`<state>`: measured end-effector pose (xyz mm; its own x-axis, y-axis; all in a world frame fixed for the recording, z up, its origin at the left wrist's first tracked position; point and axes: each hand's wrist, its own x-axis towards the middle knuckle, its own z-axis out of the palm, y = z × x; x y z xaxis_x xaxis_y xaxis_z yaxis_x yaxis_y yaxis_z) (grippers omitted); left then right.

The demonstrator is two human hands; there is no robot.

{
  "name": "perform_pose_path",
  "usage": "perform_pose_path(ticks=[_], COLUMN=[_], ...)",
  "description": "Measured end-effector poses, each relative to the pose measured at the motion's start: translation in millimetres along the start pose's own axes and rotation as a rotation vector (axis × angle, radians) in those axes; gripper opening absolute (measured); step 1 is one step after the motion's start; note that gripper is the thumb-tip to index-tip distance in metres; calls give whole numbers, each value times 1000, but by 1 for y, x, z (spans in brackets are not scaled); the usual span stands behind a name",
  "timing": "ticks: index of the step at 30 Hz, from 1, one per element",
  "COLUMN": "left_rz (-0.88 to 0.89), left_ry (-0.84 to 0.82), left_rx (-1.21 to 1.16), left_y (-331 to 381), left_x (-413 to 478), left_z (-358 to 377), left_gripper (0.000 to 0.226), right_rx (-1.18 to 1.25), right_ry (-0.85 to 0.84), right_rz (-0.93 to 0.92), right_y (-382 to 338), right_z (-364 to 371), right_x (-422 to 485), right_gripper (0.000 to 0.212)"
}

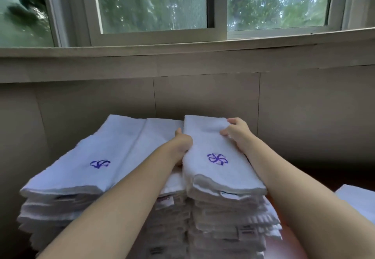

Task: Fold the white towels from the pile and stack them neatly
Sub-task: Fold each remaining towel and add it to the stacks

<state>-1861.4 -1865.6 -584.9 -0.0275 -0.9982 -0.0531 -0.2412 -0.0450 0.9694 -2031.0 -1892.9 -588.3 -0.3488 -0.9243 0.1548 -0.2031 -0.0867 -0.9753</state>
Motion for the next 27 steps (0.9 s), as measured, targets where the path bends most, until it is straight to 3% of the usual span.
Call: perform_pose_path(ticks=[3,7,10,12,14,17,21,25,27], left_rz=[96,228,267,282,278,389,531,651,727], left_ry=[-71,-113,-88,-208,-216,-78,87,207,232], left_rx=[186,984,1317,1301,1230,1194,1088,1016,988], left_y=[-6,-2,4,0,-14,-38,-47,-56,-65], left_x=[-5,-18,-41,-59,-76,-96,-105,-122,-142], left_z=[1,8,14,18,24,28,25,24,22], left_gripper=[54,40,45,54,66,70,53,44,41], right_rx=[-246,-748,-1070,-1139,-1242,-1271,-1111,-619,-667], right_ry=[60,18,-39,-262,-453,-490,-645,-620,-544], right_rz=[-61,-61,-173,-228,-220,-219,-196,-122,-193], right_y=[-1,16,0,-9,-4,0,-12,-11,1], right_z=[1,7,10,22,39,45,35,0,-21], right_x=[3,-3,-2,-5,-12,-23,-48,-107,-144], right_gripper=[55,32,42,48,48,47,52,52,45])
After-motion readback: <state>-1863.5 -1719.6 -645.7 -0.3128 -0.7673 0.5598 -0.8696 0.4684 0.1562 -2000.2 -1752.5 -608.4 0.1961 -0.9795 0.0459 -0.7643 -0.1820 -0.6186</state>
